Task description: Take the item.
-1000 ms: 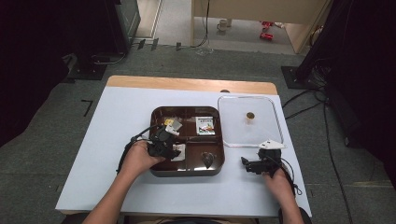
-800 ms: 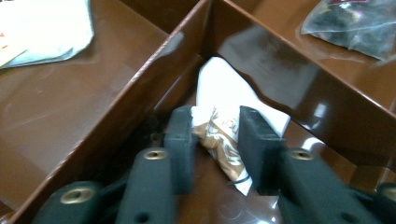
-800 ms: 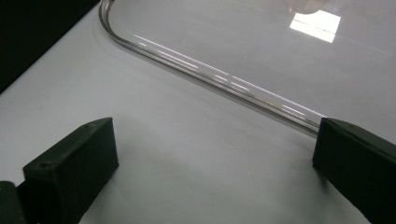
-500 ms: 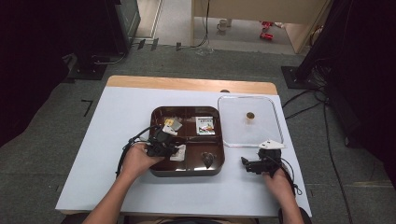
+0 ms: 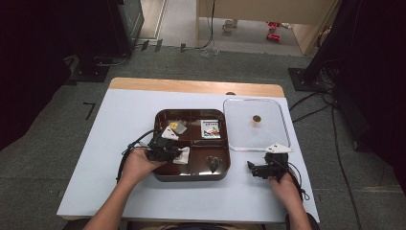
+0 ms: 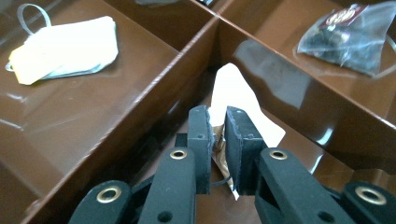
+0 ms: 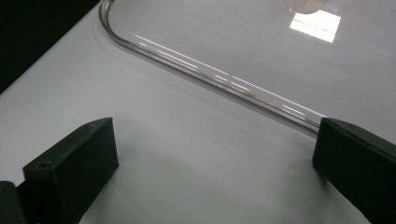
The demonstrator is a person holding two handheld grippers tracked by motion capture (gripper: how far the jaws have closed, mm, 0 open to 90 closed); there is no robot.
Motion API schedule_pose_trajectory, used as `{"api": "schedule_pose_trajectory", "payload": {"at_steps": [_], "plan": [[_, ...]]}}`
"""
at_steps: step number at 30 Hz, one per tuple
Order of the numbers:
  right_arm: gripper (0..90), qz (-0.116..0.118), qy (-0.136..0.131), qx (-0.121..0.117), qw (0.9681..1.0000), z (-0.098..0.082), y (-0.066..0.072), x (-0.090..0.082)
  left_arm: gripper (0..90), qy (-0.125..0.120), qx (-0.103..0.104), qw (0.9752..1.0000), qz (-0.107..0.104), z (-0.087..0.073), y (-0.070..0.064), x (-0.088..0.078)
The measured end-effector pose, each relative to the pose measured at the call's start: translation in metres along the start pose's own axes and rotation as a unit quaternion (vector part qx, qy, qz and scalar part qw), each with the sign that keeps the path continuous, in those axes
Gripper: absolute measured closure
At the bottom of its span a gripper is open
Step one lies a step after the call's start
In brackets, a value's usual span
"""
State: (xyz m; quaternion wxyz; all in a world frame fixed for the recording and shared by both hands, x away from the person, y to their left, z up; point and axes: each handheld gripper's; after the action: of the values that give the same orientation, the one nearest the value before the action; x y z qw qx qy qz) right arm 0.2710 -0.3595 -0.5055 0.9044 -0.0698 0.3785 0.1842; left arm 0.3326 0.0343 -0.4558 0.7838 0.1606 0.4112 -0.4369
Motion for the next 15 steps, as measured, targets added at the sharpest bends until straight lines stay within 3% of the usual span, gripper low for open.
{"api": "schedule_pose_trajectory", "payload": {"at_steps": [3, 15], "plan": [[0.0, 0.0, 0.0, 0.0, 1.0, 0.0, 0.0, 0.0, 81.5, -0.02, -0.008, 0.9998, -0.005, -0.002, 0.005, -0.007], [0.0, 0.0, 0.0, 0.0, 1.0, 0.0, 0.0, 0.0, 81.4, -0.057, -0.021, 0.9981, -0.016, -0.003, 0.014, -0.019]]}}
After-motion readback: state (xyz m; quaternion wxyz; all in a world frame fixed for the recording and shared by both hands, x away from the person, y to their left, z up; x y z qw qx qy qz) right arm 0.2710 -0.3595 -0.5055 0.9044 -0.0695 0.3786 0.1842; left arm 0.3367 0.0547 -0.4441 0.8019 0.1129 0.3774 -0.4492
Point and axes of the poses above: each handheld gripper's, and its own axes: x roughly forward along the jaws, z roughly out of its top, y roughly to its left, and after that the axes turned 1 degree about -z, right-handed
